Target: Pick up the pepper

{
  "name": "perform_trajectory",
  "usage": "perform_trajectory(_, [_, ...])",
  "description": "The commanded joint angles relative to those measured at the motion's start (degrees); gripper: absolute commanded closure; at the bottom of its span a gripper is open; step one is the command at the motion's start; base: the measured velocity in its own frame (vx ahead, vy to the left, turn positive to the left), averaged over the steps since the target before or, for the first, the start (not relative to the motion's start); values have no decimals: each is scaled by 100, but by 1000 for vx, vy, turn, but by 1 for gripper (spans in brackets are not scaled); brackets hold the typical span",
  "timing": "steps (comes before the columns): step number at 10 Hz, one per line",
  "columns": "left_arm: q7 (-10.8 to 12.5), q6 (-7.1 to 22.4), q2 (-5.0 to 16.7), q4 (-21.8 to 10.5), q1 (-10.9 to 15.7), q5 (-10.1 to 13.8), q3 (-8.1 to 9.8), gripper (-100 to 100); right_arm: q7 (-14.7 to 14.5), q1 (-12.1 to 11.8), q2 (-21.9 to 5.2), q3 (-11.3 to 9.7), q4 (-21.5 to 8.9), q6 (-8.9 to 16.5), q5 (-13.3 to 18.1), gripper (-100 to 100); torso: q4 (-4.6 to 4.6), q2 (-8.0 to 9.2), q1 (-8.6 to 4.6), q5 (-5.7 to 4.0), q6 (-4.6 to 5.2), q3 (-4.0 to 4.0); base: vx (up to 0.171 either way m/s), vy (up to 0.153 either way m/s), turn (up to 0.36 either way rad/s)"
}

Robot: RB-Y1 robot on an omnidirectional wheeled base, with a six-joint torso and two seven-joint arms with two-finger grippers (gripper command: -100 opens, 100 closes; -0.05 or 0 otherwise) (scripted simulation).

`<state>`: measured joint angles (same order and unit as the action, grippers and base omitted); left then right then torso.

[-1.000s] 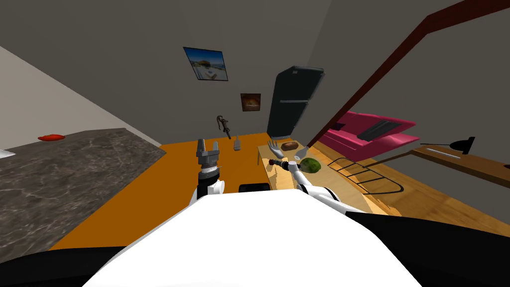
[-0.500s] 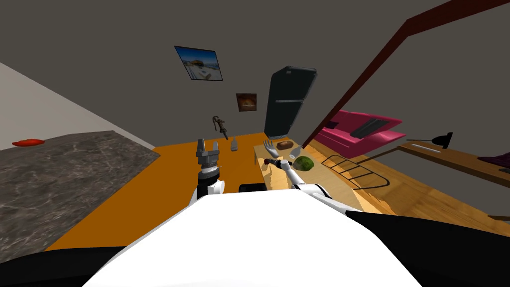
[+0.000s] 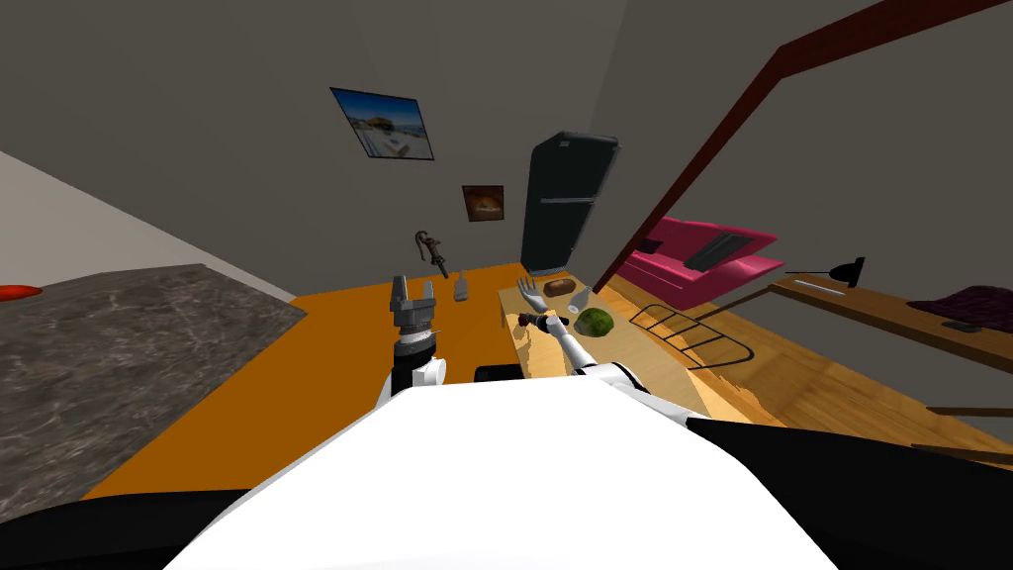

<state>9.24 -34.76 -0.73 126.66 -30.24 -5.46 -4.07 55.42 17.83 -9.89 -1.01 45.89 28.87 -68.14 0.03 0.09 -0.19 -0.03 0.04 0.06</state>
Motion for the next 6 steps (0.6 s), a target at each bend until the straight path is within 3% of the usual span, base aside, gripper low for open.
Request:
perform_trajectory(1, [0, 0, 0, 0, 0, 0, 0, 0, 252, 27, 107, -258, 41, -187, 35, -100, 0, 0, 0, 0, 0, 0, -4, -103, -50])
perform_trajectory(2, [0, 0, 0, 0, 0, 0, 0, 0, 389, 78, 325, -433, 209, -423, 206, -100, -1, -3, -9, -3, -2, -2, 21, -134, -102])
perform_trajectory(3, [0, 0, 1, 0, 0, 0, 0, 0, 609, 78, 325, -648, 209, -498, 206, -100, -1, -8, -22, -5, 1, -4, 7, -118, -56])
perform_trajectory(4, [0, 0, 0, 0, 0, 0, 0, 0, 500, 78, 249, -512, 194, -375, 133, -100, -2, -7, -18, -5, -1, -5, -6, 3, 13])
perform_trajectory(5, [0, 0, -1, 0, 1, 0, -1, 0, 466, 95, 255, -526, 159, -412, 99, 100, -1, -4, -14, 4, -1, -2, 0, 0, 0])
perform_trajectory(6, [0, 0, -1, 0, 0, 0, -1, 0, 470, 93, 254, -525, 163, -408, 103, 100, -1, -4, -15, 3, -1, -2, 0, 0, 0])
